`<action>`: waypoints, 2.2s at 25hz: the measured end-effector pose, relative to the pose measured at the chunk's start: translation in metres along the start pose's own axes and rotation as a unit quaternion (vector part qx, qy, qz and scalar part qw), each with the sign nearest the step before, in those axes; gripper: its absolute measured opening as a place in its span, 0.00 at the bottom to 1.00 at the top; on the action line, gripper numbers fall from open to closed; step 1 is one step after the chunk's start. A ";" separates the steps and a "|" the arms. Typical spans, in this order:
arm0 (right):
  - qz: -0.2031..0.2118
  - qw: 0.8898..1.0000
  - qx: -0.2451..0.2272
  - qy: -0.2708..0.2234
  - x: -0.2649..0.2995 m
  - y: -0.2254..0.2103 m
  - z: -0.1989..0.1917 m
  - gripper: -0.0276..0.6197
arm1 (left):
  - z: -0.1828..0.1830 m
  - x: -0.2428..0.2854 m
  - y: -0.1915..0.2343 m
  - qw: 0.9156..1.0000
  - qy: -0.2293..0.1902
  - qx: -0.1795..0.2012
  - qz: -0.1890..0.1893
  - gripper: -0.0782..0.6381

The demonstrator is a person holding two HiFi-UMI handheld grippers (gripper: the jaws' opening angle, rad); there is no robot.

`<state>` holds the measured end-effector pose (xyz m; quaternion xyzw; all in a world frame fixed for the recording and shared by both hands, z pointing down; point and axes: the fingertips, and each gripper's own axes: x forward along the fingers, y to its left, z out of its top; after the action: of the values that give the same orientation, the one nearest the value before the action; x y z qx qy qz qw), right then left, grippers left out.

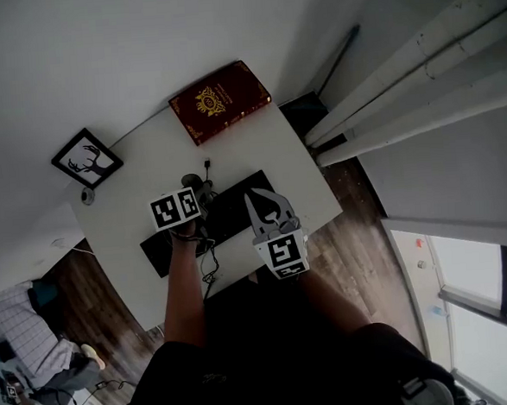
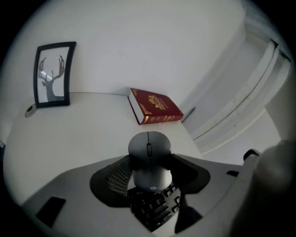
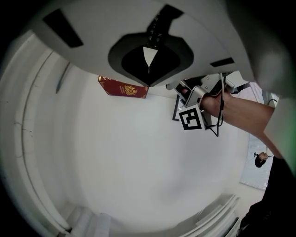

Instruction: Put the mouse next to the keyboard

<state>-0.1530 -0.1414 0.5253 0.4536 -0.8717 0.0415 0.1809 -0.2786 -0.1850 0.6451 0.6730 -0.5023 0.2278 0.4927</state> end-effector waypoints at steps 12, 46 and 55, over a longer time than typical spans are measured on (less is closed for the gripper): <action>-0.062 0.997 0.035 0.005 -0.053 -0.065 -0.032 0.07 | -0.026 0.043 -0.118 0.996 0.041 0.027 -0.081 0.48; -0.086 0.994 0.068 0.020 -0.101 -0.181 -0.080 0.07 | -0.082 0.142 -0.219 0.987 0.125 -0.052 -0.082 0.48; -0.092 0.991 0.089 0.030 -0.110 -0.194 -0.095 0.07 | -0.084 0.156 -0.220 0.988 0.134 -0.053 -0.061 0.48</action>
<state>0.0874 -0.1475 0.5567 0.5449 -0.8131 0.1158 0.1687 -0.0031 -0.1782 0.7094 0.6389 -0.4010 0.2584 0.6035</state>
